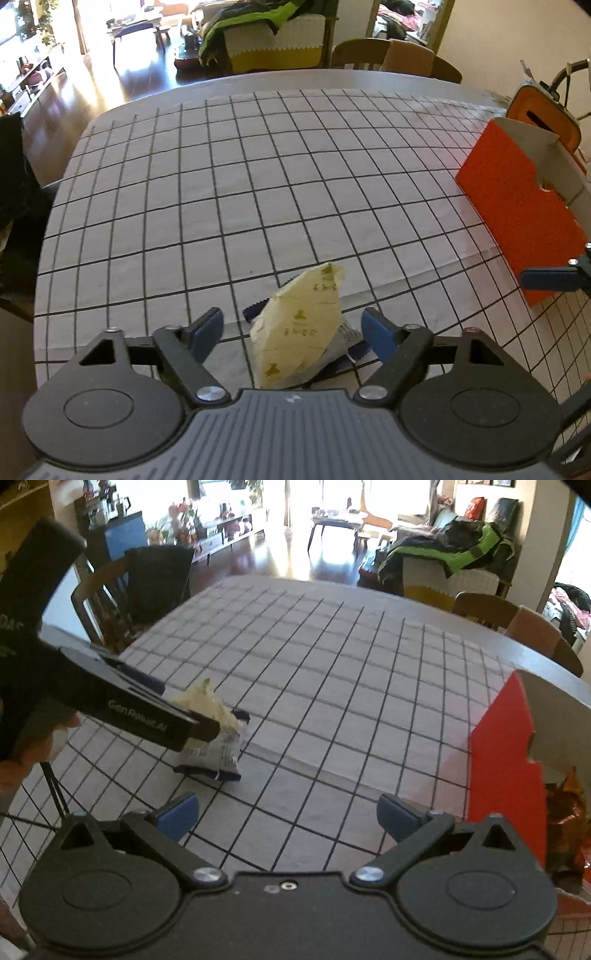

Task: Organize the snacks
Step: 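Grasp the cream pouch with the left gripper while the right grasps the white packet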

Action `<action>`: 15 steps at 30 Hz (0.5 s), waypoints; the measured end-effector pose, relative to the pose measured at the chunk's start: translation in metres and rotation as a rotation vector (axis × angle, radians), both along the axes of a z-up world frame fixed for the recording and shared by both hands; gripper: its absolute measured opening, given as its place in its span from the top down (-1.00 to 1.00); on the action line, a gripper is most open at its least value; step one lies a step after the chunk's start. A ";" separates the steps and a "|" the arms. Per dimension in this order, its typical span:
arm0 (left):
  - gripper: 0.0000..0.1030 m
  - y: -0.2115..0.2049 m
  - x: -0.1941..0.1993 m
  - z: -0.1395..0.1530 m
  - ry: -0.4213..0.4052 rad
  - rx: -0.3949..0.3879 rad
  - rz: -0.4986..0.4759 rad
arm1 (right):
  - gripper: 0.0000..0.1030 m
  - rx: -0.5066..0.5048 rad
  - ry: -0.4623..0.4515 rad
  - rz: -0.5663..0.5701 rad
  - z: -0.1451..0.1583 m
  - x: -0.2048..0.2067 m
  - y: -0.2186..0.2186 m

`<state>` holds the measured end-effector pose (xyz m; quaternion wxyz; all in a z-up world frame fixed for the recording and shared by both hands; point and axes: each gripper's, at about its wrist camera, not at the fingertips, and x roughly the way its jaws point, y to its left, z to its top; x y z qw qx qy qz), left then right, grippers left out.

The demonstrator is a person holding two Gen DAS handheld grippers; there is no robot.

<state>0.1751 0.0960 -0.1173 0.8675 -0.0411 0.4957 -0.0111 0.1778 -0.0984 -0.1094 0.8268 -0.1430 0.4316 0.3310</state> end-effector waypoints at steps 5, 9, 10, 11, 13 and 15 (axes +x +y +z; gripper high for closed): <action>-0.01 -0.003 0.004 -0.006 0.010 0.012 -0.014 | -0.98 -0.034 0.053 -0.013 -0.010 0.008 0.010; 0.09 -0.002 0.005 -0.006 0.002 0.018 -0.023 | -0.97 -0.035 0.039 0.004 -0.011 0.009 0.022; 0.17 -0.002 0.005 -0.006 -0.001 0.019 -0.026 | -0.97 -0.041 0.032 0.014 -0.012 0.009 0.026; 0.21 -0.001 0.005 -0.006 -0.005 0.018 -0.025 | -0.97 -0.042 0.025 0.024 -0.013 0.009 0.031; 0.26 0.002 0.003 -0.005 -0.015 0.007 -0.016 | -0.96 -0.031 0.019 0.038 -0.015 0.010 0.039; 0.34 0.008 -0.001 -0.002 -0.027 -0.007 0.001 | -0.93 -0.016 0.024 0.052 -0.017 0.012 0.046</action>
